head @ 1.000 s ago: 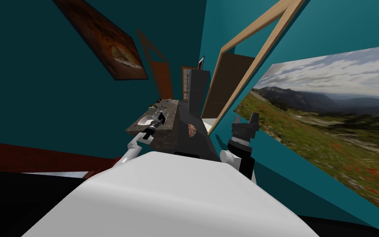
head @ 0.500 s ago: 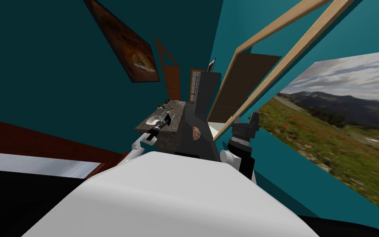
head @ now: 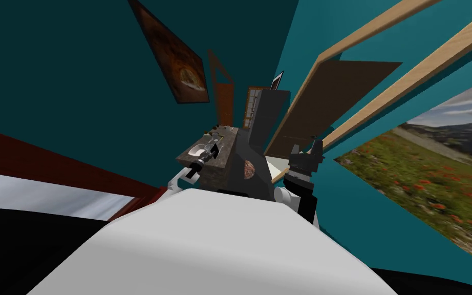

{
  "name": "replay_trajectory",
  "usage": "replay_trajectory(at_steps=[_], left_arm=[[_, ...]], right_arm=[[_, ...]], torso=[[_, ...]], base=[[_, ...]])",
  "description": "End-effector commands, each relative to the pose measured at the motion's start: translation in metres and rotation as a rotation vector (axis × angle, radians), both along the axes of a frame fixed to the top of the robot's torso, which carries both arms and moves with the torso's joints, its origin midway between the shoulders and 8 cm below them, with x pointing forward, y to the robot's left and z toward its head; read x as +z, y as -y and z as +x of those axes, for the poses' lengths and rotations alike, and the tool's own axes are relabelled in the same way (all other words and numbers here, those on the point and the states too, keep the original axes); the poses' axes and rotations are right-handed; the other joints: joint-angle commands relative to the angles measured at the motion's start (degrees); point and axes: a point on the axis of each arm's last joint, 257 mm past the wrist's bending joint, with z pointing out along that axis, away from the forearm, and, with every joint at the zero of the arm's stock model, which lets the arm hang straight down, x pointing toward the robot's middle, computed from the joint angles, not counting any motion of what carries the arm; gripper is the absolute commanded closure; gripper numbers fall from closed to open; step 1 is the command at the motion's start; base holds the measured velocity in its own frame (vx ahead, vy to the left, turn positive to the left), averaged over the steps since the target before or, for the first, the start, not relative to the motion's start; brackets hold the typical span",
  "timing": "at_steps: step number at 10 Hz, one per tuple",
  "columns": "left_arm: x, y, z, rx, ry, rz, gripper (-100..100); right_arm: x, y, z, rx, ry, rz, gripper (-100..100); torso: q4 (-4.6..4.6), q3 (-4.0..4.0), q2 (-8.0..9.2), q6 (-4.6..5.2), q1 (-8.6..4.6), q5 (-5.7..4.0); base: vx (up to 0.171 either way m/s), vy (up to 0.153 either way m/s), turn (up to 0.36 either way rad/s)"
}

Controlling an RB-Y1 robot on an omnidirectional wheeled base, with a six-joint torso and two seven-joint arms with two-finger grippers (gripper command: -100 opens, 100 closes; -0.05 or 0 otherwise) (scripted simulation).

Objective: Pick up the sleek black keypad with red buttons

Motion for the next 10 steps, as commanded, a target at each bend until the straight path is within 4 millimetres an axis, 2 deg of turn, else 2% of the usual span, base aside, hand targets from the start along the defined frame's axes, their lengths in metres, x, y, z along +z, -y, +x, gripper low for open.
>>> replay_trajectory(at_steps=[1,2,3,4,5,6,10], left_arm=[[0.0,0.028,-0.007,-0.048,-0.002,-0.006,-100],[0.0,0.044,-0.013,-0.075,-0.006,-0.008,-100],[0.002,0.05,-0.013,-0.084,-0.002,-0.012,-100],[0.003,0.071,-0.02,-0.12,-0.001,-0.018,-100],[0.005,0.058,-0.017,-0.101,-0.001,-0.014,-100],[0.005,0.06,-0.017,-0.104,-0.002,-0.014,100],[0.006,0.06,-0.017,-0.104,-0.001,-0.014,100]], right_arm=[[0.0,0.0,0.0,0.0,0.0,0.0,0],[0.0,0.0,0.0,0.0,0.0,0.0,0],[0.0,0.0,0.0,0.0,0.0,0.0,0],[0.0,0.0,0.0,0.0,0.0,0.0,0],[0.0,0.0,0.0,0.0,0.0,0.0,0],[0.0,0.0,0.0,0.0,0.0,0.0,0],[0.0,0.0,0.0,0.0,0.0,0.0,0]], torso=[[0.0,0.0,0.0,0.0,0.0,0.0],[0.01,0.02,0.03,-0.04,0.01,0.0],[-0.01,-0.03,-0.06,-0.04,0.0,0.0],[0.01,0.02,0.05,0.02,-0.04,0.0],[0.05,0.14,0.26,0.06,-0.22,-0.03],[0.09,0.23,0.4,0.09,-0.16,-0.03],[0.11,0.28,0.49,0.07,-0.03,0.01]], base=[[0.125,0.015,0.274],[0.166,0.008,0.386],[0.122,-0.007,0.134],[0.04,-0.046,0.191],[0.006,-0.028,0.063],[0.0,0.0,0.0],[0.0,0.0,0.0]])
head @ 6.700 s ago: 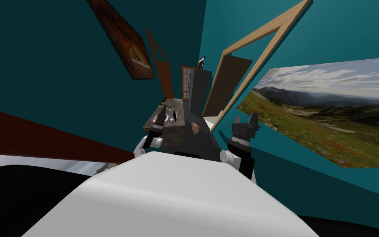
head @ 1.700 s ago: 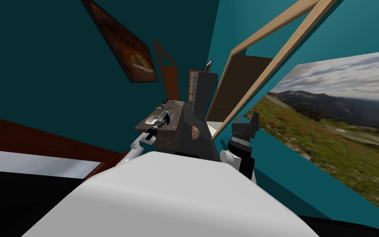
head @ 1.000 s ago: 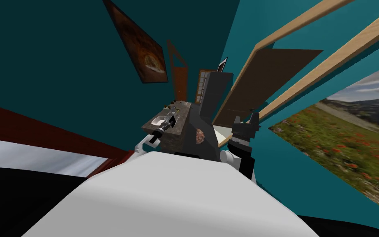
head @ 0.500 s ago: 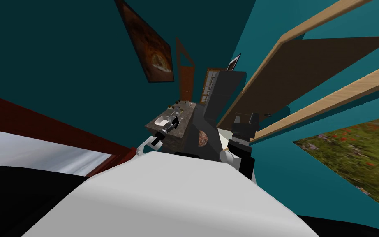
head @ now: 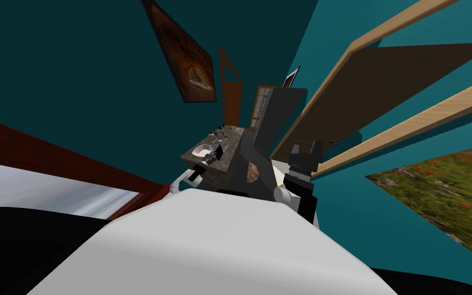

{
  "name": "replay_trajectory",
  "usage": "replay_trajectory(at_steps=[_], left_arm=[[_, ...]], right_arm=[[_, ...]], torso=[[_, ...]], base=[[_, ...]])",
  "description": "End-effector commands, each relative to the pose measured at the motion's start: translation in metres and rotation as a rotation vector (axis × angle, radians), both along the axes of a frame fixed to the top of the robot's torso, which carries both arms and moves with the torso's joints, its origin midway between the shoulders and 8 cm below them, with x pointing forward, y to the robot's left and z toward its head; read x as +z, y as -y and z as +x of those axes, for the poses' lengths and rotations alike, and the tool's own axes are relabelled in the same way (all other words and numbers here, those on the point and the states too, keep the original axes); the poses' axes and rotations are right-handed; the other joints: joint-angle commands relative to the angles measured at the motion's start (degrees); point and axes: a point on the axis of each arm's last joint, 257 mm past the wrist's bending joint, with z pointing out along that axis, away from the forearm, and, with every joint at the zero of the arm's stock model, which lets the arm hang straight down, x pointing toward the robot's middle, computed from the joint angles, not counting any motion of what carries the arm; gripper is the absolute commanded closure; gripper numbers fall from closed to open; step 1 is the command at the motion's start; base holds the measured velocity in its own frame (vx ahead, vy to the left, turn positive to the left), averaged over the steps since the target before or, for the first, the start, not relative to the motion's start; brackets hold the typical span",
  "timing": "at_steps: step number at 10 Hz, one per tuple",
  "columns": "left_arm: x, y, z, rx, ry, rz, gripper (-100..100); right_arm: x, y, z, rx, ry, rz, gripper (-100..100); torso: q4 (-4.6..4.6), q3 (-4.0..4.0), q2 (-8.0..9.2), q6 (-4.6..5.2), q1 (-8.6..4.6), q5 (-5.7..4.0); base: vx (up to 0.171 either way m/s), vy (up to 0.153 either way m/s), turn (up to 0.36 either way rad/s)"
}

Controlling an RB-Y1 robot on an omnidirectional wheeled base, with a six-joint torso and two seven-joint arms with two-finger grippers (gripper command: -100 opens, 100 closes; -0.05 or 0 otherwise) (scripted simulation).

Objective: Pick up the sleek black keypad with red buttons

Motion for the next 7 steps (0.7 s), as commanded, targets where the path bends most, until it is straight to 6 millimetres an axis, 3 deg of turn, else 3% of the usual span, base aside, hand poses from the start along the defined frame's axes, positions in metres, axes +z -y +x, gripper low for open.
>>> replay_trajectory(at_steps=[1,2,3,4,5,6,7], left_arm=[[0.0,0.0,0.0,0.0,0.0,0.0,0],[-0.004,-0.01,0.004,0.02,-0.001,0.002,100],[-0.005,-0.032,0.01,0.056,-0.001,0.008,100],[-0.005,-0.032,0.01,0.056,-0.001,0.008,100],[-0.006,-0.053,0.015,0.093,-0.002,0.011,100],[-0.006,-0.053,0.015,0.093,-0.002,0.011,100],[-0.007,-0.075,0.02,0.131,-0.002,0.014,100]], right_arm=[[0.0,0.0,0.0,0.0,0.0,0.0,0],[0.0,0.0,0.0,0.0,0.0,0.0,0],[0.0,0.0,0.0,0.0,0.0,0.0,0],[0.0,0.0,0.0,0.0,0.0,0.0,0],[0.0,0.0,0.0,0.0,0.0,0.0,0],[0.0,0.0,0.0,0.0,0.0,0.0,0],[0.0,0.0,0.0,0.0,0.0,0.0,0]], torso=[[0.0,0.0,0.0,0.0,0.0,0.0],[0.0,0.0,0.0,0.0,0.0,0.0],[-0.01,-0.01,-0.01,0.09,0.1,0.03],[-0.03,0.03,0.12,0.11,0.18,0.07],[-0.11,0.02,0.18,-0.07,0.25,0.12],[-0.1,0.03,0.2,-0.02,0.26,0.12],[-0.15,-0.01,0.14,-0.12,0.27,0.13]], base=[[0.0,0.0,0.0],[-0.023,0.028,-0.196],[-0.1,0.042,-0.374],[-0.106,0.025,-0.168],[-0.11,0.002,-0.262],[-0.088,-0.008,-0.121],[-0.09,-0.031,-0.225]])
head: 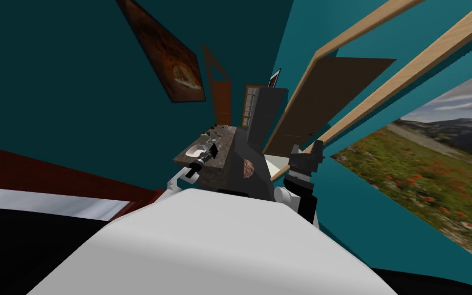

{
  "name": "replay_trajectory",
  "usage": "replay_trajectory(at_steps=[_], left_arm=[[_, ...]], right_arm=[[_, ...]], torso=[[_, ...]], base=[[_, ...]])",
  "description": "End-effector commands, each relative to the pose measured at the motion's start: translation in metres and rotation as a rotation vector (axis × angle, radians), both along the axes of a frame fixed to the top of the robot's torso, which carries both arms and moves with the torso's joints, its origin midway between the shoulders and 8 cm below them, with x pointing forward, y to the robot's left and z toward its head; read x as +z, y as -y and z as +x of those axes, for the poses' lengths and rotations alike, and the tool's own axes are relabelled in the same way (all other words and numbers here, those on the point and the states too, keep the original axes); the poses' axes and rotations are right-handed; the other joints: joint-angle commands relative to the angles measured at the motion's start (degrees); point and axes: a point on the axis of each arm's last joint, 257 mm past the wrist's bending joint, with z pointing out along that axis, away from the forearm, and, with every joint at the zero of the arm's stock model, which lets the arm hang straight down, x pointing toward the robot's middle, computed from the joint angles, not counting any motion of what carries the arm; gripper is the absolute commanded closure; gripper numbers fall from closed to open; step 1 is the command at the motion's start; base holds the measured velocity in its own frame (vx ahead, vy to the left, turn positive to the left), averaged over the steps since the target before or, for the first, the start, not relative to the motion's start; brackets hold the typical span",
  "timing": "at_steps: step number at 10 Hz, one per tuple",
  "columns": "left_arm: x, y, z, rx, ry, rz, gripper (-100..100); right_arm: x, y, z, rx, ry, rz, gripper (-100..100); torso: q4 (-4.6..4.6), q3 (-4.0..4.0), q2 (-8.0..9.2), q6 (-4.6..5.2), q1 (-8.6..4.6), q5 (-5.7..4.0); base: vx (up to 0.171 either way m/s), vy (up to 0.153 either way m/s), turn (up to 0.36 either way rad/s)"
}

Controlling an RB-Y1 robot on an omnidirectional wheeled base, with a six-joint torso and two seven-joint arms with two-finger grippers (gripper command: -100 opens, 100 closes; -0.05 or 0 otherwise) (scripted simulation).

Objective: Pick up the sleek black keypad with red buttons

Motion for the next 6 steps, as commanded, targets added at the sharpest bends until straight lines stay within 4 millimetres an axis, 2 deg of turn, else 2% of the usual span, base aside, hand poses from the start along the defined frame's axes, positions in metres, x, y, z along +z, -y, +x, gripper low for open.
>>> replay_trajectory(at_steps=[1,2,3,6], left_arm=[[-0.003,-0.029,0.005,0.051,-0.002,0.0,100],[-0.003,-0.032,0.005,0.058,-0.002,0.001,100],[-0.003,-0.054,0.008,0.096,-0.002,0.0,100],[-0.005,-0.113,0.012,0.2,-0.003,-0.013,100]], right_arm=[[0.0,0.0,0.0,0.0,0.0,0.0,0],[0.0,0.0,0.0,0.0,0.0,0.0,0],[0.0,0.0,0.0,0.0,0.0,0.0,0],[0.0,0.0,0.0,0.0,0.0,0.0,0]], torso=[[0.0,0.0,0.0,0.0,0.0,0.0],[-0.02,0.03,0.09,0.08,0.08,0.05],[-0.04,0.01,0.06,-0.04,0.12,0.06],[-0.14,-0.07,0.02,0.14,-0.01,0.12]], base=[[-0.149,-0.002,-0.379],[-0.129,0.001,-0.153],[-0.123,-0.027,-0.191],[-0.169,-0.048,-0.388]])
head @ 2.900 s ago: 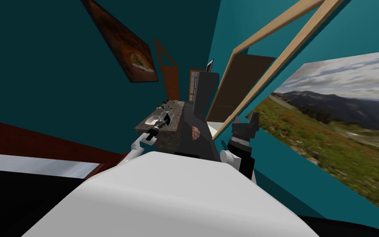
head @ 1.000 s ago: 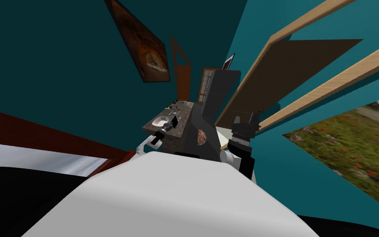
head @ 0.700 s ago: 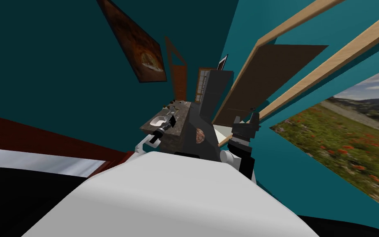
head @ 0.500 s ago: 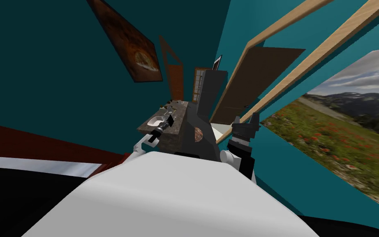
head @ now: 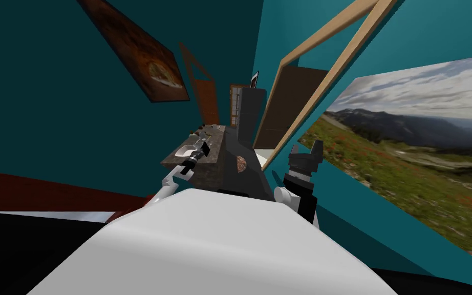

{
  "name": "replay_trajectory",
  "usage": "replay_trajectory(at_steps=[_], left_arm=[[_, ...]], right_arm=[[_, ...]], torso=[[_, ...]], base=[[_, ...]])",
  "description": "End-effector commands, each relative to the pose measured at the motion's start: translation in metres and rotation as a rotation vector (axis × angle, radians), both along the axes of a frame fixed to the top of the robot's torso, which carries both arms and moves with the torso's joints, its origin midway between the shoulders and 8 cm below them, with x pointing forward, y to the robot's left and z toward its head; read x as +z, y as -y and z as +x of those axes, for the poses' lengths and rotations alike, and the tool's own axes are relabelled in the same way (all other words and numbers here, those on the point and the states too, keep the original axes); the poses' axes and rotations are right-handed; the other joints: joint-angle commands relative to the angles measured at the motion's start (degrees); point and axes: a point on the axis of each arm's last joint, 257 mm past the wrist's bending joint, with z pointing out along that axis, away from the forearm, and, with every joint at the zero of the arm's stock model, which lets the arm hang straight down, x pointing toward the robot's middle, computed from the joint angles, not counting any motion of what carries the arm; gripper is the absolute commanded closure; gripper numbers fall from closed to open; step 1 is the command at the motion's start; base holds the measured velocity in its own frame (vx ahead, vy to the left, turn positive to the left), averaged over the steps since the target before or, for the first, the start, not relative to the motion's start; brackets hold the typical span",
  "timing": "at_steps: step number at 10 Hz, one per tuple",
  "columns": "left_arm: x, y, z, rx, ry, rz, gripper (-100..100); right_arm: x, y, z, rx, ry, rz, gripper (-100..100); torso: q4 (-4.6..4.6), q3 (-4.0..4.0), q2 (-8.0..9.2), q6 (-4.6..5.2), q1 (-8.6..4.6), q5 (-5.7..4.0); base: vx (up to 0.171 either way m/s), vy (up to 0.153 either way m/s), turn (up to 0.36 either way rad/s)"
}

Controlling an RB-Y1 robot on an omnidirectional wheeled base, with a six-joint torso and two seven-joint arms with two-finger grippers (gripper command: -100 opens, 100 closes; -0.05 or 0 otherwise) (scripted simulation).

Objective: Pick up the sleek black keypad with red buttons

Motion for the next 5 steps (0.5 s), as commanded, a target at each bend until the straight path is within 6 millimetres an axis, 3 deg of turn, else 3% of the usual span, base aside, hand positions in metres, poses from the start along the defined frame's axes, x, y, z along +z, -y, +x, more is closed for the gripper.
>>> replay_trajectory(at_steps=[1,2,4,5], left_arm=[[0.003,-0.017,0.0,0.033,0.003,-0.005,100],[0.003,-0.039,-0.001,0.071,0.005,-0.011,100],[0.003,-0.034,-0.003,0.065,0.004,-0.009,100],[0.003,-0.035,-0.002,0.067,0.004,-0.01,0]], right_arm=[[0.0,0.0,0.0,0.0,0.0,0.0,0],[0.0,0.0,0.0,0.0,0.0,0.0,0],[0.0,0.0,0.0,0.0,0.0,0.0,0],[0.0,0.0,0.0,0.0,0.0,0.0,0]], torso=[[0.0,0.0,0.0,0.0,0.0,0.0],[-0.01,-0.06,-0.13,-0.09,0.07,-0.01],[-0.04,-0.17,-0.31,-0.05,0.13,0.01],[-0.08,-0.25,-0.46,-0.07,0.2,0.03]], base=[[-0.106,-0.041,-0.116],[-0.104,-0.048,-0.234],[-0.052,-0.022,-0.076],[-0.007,-0.003,0.002]])
